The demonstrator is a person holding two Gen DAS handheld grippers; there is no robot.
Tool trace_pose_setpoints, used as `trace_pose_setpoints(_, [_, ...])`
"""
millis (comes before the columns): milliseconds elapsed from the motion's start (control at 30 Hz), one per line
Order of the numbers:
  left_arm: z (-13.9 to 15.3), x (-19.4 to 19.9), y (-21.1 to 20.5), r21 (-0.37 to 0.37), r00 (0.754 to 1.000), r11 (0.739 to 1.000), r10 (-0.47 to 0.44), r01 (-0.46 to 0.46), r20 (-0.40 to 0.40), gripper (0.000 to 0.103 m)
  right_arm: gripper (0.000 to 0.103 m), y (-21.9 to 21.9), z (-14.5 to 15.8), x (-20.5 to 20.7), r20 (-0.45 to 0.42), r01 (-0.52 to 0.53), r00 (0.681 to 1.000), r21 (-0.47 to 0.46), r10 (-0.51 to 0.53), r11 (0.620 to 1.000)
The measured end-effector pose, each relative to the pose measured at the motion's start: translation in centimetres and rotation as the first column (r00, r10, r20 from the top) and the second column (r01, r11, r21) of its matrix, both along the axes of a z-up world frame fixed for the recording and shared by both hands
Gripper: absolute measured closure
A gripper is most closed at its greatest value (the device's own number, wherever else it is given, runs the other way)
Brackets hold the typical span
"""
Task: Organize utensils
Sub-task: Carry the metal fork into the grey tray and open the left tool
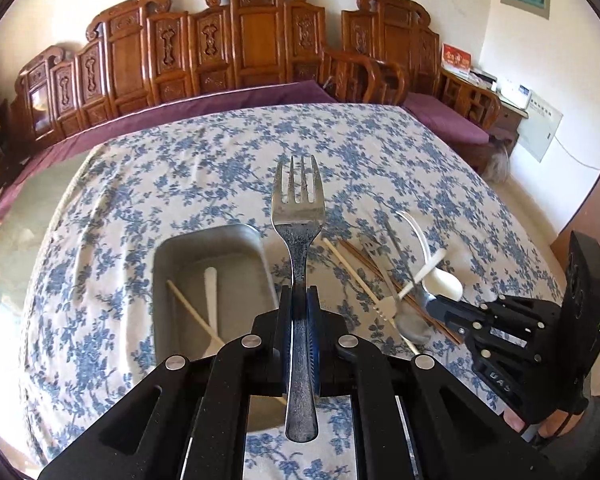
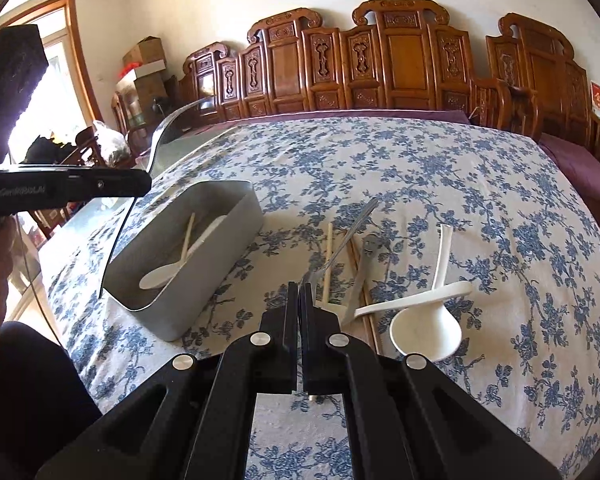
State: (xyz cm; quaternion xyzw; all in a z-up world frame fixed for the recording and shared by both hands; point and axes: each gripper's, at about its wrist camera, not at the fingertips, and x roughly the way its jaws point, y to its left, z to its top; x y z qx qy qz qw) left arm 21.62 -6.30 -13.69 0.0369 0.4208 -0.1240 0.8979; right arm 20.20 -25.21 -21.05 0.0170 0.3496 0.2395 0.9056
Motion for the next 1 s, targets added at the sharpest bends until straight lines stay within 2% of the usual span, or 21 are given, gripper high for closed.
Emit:
trace_pose_setpoints(200, [-1.8, 1.3, 2.3, 0.0, 0.999, 0.999, 0.044, -0.044, -0.017, 0.097, 0.101, 0.4, 0.2, -0.1, 0.004, -0.013, 1.0, 0.013, 0.013, 1.0])
trace_pose_setpoints(367, [-4.7, 2.6, 3.8, 0.019, 0.996, 0.997, 0.08, -0.079, -0.048, 0.097, 0.101, 0.8, 0.0, 0.2, -0.006, -0.021, 1.0, 0.023, 0.021, 1.0])
trace_pose_setpoints(567, [-7.8, 3.5, 4.4, 0.03, 0.992, 0.996, 0.082, -0.08, -0.098, 0.097, 0.101, 1.2, -0.2, 0.4, -0.014, -0.032, 0.999, 0.026, 0.033, 0.999])
trace_pose_setpoints(833, [-9.9, 4.1, 3.7, 0.07, 0.989, 0.996, 0.071, -0.063, -0.13, 0.097, 0.101, 2.1, -0.4, 0.5, -0.02, -0.055, 0.998, 0.024, 0.055, 0.998])
trace_pose_setpoints(1000, [-10.3, 4.3, 3.4, 0.08, 0.988, 0.995, 0.066, -0.055, -0.143, 0.097, 0.101, 2.1, -0.4, 0.5, -0.022, -0.057, 0.998, 0.024, 0.057, 0.998])
